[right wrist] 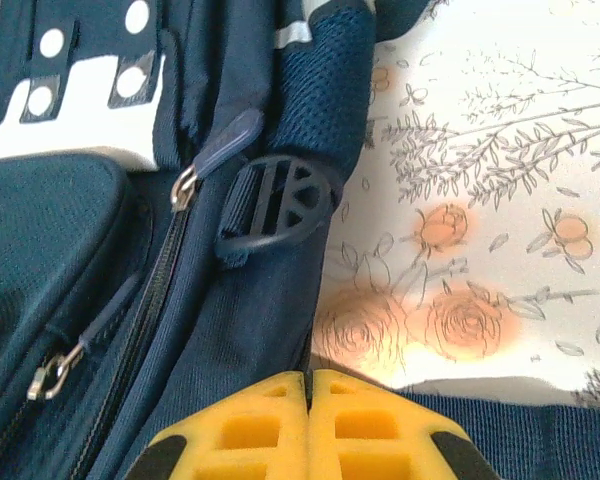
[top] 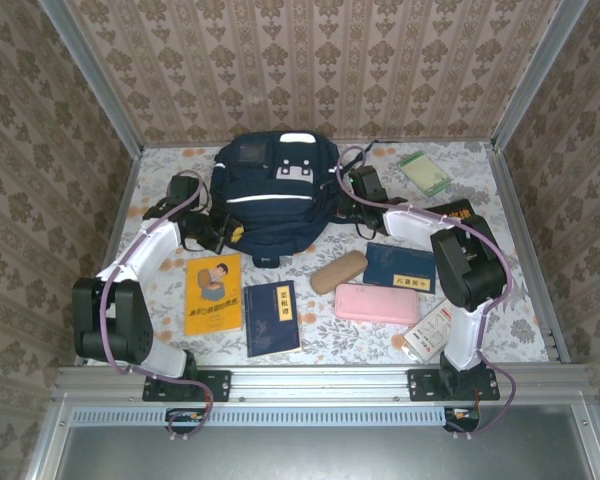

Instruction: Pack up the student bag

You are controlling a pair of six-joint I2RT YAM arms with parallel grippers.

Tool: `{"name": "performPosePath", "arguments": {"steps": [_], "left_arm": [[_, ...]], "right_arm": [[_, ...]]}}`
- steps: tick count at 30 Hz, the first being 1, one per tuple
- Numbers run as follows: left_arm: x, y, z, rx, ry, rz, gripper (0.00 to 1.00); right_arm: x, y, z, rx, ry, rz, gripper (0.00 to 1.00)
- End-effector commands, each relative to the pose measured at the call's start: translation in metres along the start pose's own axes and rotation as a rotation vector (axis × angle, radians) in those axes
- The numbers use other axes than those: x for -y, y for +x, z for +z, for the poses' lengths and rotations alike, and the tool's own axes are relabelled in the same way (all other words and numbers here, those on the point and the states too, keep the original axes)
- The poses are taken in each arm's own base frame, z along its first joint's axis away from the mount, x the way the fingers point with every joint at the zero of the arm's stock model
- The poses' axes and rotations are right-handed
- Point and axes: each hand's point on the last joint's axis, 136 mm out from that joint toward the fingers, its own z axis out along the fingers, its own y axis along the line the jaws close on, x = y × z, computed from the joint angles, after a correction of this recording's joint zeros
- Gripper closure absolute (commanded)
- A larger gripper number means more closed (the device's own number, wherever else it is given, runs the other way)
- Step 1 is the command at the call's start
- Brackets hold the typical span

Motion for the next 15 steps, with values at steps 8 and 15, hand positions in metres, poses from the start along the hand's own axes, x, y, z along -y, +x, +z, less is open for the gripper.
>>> {"name": "performPosePath", "arguments": {"steps": [8, 15], "left_arm": [[0.022, 0.007, -0.009, -0.026, 0.064, 0.095, 1.00], [0.040, 0.023, 0.012, -0.085, 0.082, 0.167, 1.00]], "right_arm": [[0.059, -0.046, 0.017, 0.028, 0.138, 0.139, 0.97], [0.052, -0.058, 0.028, -0.001, 0.088, 0.169, 0.66]]}}
